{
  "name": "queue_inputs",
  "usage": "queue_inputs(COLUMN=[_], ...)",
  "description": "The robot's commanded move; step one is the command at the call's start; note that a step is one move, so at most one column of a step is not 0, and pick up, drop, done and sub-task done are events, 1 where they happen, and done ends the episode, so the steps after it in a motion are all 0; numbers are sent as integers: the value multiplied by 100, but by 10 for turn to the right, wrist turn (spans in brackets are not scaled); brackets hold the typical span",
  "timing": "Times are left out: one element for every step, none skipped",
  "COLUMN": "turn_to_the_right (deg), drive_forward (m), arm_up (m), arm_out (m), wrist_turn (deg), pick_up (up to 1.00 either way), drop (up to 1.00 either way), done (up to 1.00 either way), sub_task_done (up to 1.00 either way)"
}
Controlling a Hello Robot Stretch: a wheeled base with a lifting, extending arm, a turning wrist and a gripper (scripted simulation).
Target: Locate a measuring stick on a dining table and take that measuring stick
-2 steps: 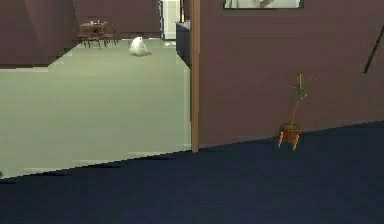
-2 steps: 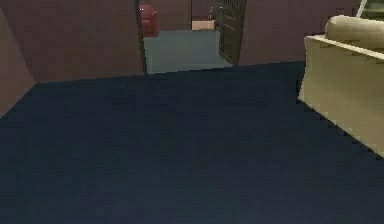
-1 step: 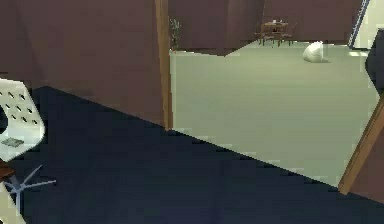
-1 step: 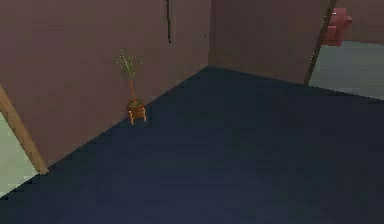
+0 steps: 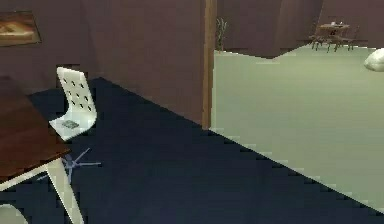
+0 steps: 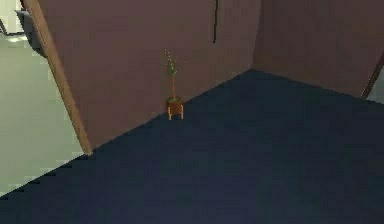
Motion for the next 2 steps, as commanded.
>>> queue_inputs(turn_to_the_right=[0, -450], drive_forward=[100, 0], arm_up=[0, 0], arm_out=[0, 0], wrist_turn=[0, 0], pick_up=[0, 0], drop=[0, 0], done=[0, 0], sub_task_done=[0, 0])
